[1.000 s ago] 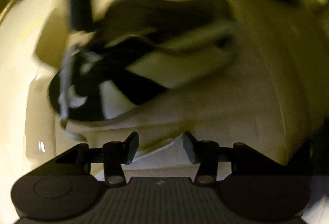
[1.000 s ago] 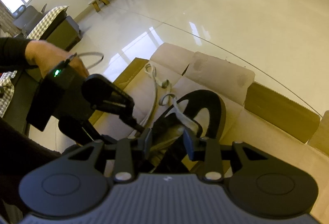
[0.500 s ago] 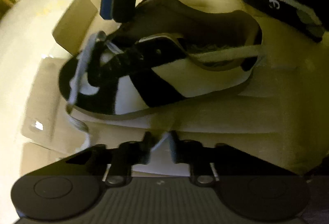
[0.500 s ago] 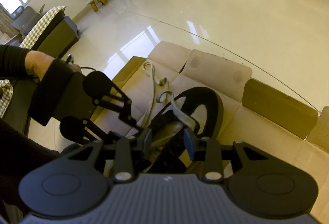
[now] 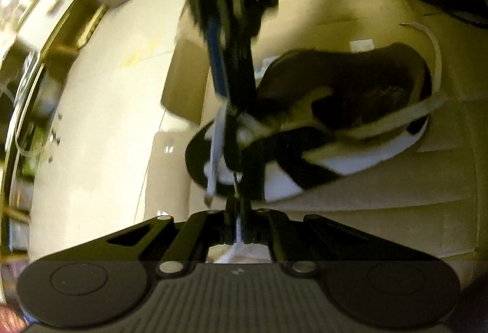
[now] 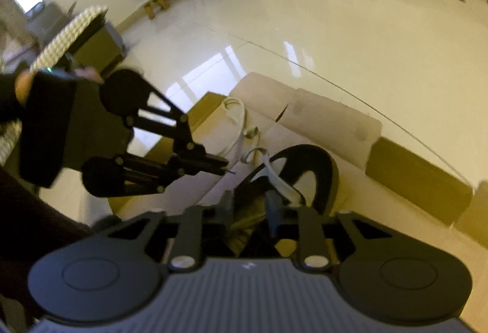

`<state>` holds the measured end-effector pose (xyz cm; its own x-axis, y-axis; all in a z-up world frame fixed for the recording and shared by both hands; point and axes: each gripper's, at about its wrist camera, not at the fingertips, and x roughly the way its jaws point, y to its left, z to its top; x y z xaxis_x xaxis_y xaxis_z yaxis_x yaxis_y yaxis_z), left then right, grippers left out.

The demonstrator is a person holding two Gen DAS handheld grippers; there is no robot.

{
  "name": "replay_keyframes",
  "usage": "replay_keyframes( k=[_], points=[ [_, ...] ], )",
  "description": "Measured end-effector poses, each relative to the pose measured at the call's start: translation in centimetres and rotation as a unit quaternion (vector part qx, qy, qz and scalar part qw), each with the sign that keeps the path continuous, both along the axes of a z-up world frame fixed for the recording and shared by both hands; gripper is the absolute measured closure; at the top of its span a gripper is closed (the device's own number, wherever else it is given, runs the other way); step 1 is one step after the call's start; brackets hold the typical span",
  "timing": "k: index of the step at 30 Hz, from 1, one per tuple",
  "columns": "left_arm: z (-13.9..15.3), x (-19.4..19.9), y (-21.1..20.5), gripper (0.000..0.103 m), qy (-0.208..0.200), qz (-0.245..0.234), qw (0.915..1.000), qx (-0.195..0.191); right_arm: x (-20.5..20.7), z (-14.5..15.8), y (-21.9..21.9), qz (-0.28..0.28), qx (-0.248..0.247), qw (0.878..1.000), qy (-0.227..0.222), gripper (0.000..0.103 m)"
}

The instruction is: Lace up shoes with both hands

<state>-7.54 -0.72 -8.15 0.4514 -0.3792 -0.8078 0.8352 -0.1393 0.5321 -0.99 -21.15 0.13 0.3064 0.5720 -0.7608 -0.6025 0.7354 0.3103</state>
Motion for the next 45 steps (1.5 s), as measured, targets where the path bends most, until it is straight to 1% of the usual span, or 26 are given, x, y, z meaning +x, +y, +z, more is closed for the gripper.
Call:
replay_keyframes(
  k=[1,2,4,6,8,10,11,13,14,17,18,20,21,23,26,29,33,34,35,36,39,41,45],
  points=[
    [0.4,0.4,0.8,0.102,-0.008,-0.011,0.9999,0.007,0.0,-0.3,0.3,0.007,-0.010,1.000,0.000,0.084],
    [0.0,0.4,1.2,0.102,-0.031,-0.033,0.9987,0.026,0.0,-0.5,0.5,0.010,-0.013,1.000,0.000,0.084],
    [-1.5,0.3,1.8,0.102,-0.063,-0.066,0.9944,0.054,0.2,-0.9,0.8,0.016,-0.018,1.000,-0.003,0.084],
    [-2.1,0.1,2.0,0.102,-0.087,-0.095,0.9888,0.075,0.5,-1.0,1.1,0.021,-0.021,1.000,-0.004,0.084],
    [-2.7,-0.2,2.5,0.102,-0.117,-0.137,0.9781,0.104,0.7,-1.2,1.5,0.031,-0.026,0.999,-0.005,0.085],
    [-3.1,-0.4,2.9,0.102,-0.135,-0.160,0.9706,0.120,0.8,-1.4,2.0,0.045,-0.038,0.998,-0.009,0.086],
    [-3.4,-0.5,3.1,0.102,-0.147,-0.174,0.9650,0.130,0.9,-1.5,2.1,0.048,-0.042,0.998,-0.009,0.088],
    [-4.0,-0.5,3.8,0.102,-0.171,-0.205,0.9512,0.154,1.1,-1.7,2.3,0.051,-0.045,0.998,-0.007,0.090],
    [-4.3,-0.4,4.1,0.102,-0.178,-0.216,0.9460,0.164,1.2,-1.8,2.3,0.050,-0.044,0.998,-0.006,0.090],
    [-5.1,-0.6,2.8,0.102,-0.191,-0.236,0.9354,0.181,1.5,-2.3,2.3,0.050,-0.039,0.998,-0.001,0.091],
    [-5.3,-0.6,3.1,0.102,-0.196,-0.246,0.9302,0.189,1.5,-2.3,2.2,0.051,-0.039,0.998,-0.001,0.091],
    [-5.6,-0.5,3.7,0.102,-0.201,-0.261,0.9225,0.201,1.7,-2.3,2.0,0.049,-0.032,0.998,0.006,0.091],
    [-5.6,-0.5,3.9,0.102,-0.202,-0.267,0.9200,0.205,1.9,-2.2,1.8,0.046,-0.029,0.998,0.011,0.091],
    [-5.6,-0.3,4.2,0.102,-0.201,-0.271,0.9182,0.207,1.8,-1.8,1.9,0.058,-0.039,0.998,0.007,0.094],
    [-5.5,0.1,4.5,0.102,-0.205,-0.271,0.9179,0.205,1.8,-1.2,2.1,0.075,-0.055,0.996,0.001,0.093],
    [-5.6,0.4,4.8,0.102,-0.206,-0.274,0.9167,0.205,1.7,-1.8,2.7,0.082,-0.062,0.995,0.001,0.093],
    [-6.3,0.6,-0.1,0.102,-0.205,-0.280,0.9145,0.208,1.9,-2.7,3.0,0.073,-0.054,0.996,0.005,0.093],
    [-6.4,0.3,-2.6,0.102,-0.206,-0.280,0.9140,0.209,2.0,-2.8,2.9,0.064,-0.045,0.997,0.010,0.093],
    [-6.5,0.2,-4.1,0.102,-0.206,-0.280,0.9134,0.211,2.1,-2.7,2.7,0.060,-0.039,0.997,0.014,0.093],
    [-6.6,0.2,-4.1,0.102,-0.207,-0.281,0.9128,0.213,2.2,-2.7,2.5,0.056,-0.035,0.998,0.017,0.093],
    [-5.6,-1.1,-2.8,0.102,-0.208,-0.284,0.9111,0.214,2.2,-2.6,2.3,0.048,-0.027,0.998,0.021,0.093],
    [-5.6,-1.2,-2.7,0.102,-0.210,-0.289,0.9090,0.215,2.2,-2.6,2.3,0.045,-0.025,0.998,0.021,0.092],
    [-5.1,-1.7,-2.5,0.102,-0.210,-0.292,0.9078,0.215,2.1,-2.4,2.4,0.042,-0.023,0.999,0.018,0.092]
  ],
)
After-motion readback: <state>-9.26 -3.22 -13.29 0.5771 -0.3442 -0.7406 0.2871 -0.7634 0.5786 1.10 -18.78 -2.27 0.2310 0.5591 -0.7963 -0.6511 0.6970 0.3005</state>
